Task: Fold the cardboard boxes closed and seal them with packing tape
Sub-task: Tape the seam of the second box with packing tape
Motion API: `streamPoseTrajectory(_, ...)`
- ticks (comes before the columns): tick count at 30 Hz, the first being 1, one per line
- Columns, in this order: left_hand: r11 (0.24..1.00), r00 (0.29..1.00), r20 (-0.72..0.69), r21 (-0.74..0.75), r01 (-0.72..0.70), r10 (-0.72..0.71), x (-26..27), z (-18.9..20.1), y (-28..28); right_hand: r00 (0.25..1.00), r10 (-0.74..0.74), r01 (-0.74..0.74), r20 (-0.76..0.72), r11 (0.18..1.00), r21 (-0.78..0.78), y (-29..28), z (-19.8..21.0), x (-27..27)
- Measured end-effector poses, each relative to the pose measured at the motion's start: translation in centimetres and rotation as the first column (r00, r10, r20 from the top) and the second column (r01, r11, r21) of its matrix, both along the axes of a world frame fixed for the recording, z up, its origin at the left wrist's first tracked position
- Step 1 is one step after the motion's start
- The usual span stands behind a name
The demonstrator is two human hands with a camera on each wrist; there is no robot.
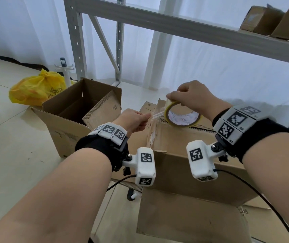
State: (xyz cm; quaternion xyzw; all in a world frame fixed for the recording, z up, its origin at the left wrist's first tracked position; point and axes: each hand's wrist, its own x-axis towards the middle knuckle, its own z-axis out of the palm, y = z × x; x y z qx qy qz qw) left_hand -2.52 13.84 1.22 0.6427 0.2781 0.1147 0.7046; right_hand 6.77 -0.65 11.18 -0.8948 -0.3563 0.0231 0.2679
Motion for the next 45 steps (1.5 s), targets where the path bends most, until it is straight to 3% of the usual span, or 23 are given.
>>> streamPoseTrajectory(3,1.0,1.0,-0.008,0.006,0.017,-0.017,-0.3,0.1,0.1,1.0,-0.013,0.015,-0.026,0.997,0.075,-0.5,-0.2,-0.3)
streamPoseTrajectory(11,0.995,0.997,-0.074,0.095,-0.009,0.016,-0.6,-0.1,-0.2,0.979,-0.001,0.057,0.206,0.963,-0.265,2.7,0.6,-1.5)
streamPoseTrajectory(21,0.97,0.987,-0.162,0.235,0.059,-0.021,0.5,-0.5,-1.3,0.975,-0.015,0.098,0.223,0.925,-0.367,3.6,0.9,-1.0)
streamPoseTrajectory(30,0.947,0.987,-0.145,0.3,0.111,-0.07,1.0,-0.9,-2.0,0.979,-0.012,0.083,0.204,0.937,-0.341,2.9,0.6,-0.3)
streamPoseTrajectory(36,0.911,0.957,-0.263,0.355,0.211,-0.119,0.5,-1.1,-1.4,0.981,0.024,0.022,0.194,0.973,-0.228,1.8,0.3,-0.4)
streamPoseTrajectory(41,0.849,0.991,-0.093,0.513,0.13,-0.095,0.7,0.7,-1.0,0.981,0.023,0.003,0.191,0.991,-0.132,1.1,0.0,-0.5)
streamPoseTrajectory(45,0.825,0.985,-0.127,0.541,0.167,-0.116,0.7,0.9,-1.4,0.978,0.026,0.002,0.208,0.991,-0.134,1.1,-0.2,-0.6)
